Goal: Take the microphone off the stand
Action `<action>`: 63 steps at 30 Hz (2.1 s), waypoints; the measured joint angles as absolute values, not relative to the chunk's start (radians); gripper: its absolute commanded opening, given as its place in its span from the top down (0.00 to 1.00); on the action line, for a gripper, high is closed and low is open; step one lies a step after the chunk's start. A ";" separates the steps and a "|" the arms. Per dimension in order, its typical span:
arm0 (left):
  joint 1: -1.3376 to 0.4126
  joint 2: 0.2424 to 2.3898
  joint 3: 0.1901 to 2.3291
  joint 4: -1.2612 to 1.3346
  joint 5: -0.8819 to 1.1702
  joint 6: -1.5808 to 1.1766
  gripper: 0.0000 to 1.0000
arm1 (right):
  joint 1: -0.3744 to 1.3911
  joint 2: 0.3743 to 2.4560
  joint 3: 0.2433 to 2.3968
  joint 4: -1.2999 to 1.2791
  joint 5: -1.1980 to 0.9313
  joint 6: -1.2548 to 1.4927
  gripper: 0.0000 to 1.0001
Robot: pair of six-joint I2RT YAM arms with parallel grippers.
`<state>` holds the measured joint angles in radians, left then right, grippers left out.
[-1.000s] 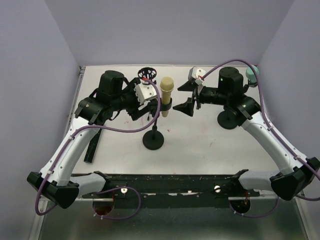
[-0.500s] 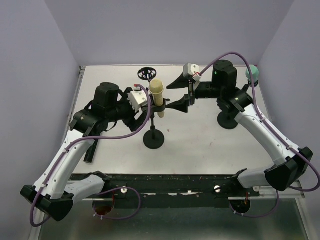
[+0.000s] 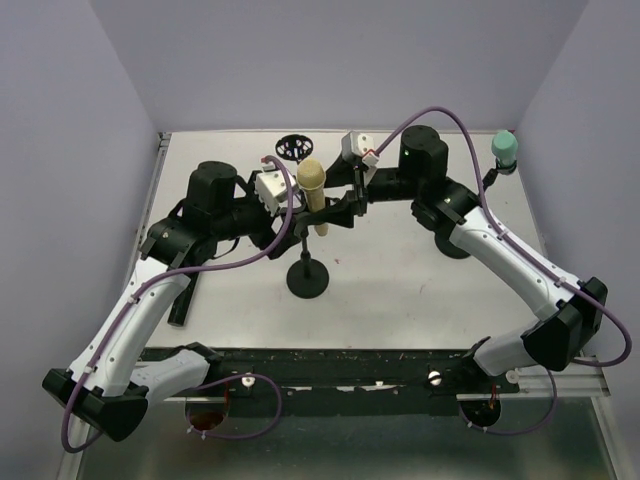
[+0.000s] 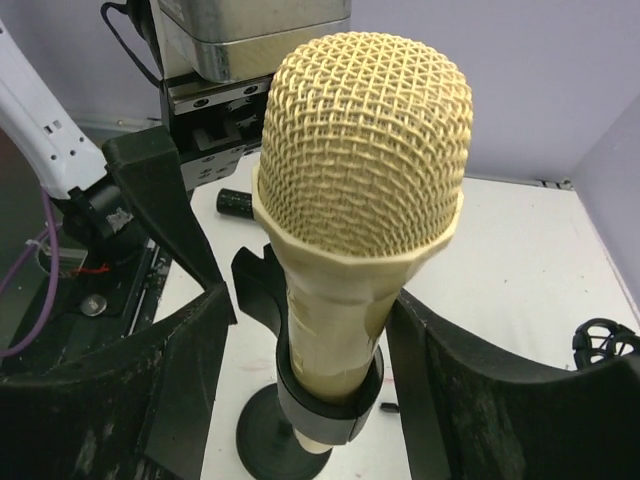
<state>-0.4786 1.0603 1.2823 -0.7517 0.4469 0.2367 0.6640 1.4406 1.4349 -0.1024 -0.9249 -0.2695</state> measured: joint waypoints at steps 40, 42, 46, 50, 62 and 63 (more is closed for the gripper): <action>-0.458 1.000 1.074 -0.369 0.651 0.325 0.24 | 0.674 1.465 1.431 -0.047 -0.847 -0.202 0.99; -0.459 1.007 1.083 -0.391 0.647 0.342 0.23 | 0.674 1.465 1.431 -0.046 -0.843 -0.200 0.99; -0.460 1.019 1.086 -0.416 0.645 0.353 0.34 | 0.674 1.465 1.431 -0.047 -0.841 -0.199 0.99; -0.459 1.026 1.087 -0.423 0.644 0.351 0.61 | 0.674 1.465 1.431 -0.047 -0.840 -0.200 0.99; -0.455 1.081 1.144 -0.456 0.678 0.323 0.98 | 0.674 1.468 1.460 -0.070 -0.745 -0.147 0.99; -0.455 1.092 1.149 -0.450 0.681 0.318 0.99 | 0.674 1.474 1.488 -0.084 -0.727 -0.139 0.99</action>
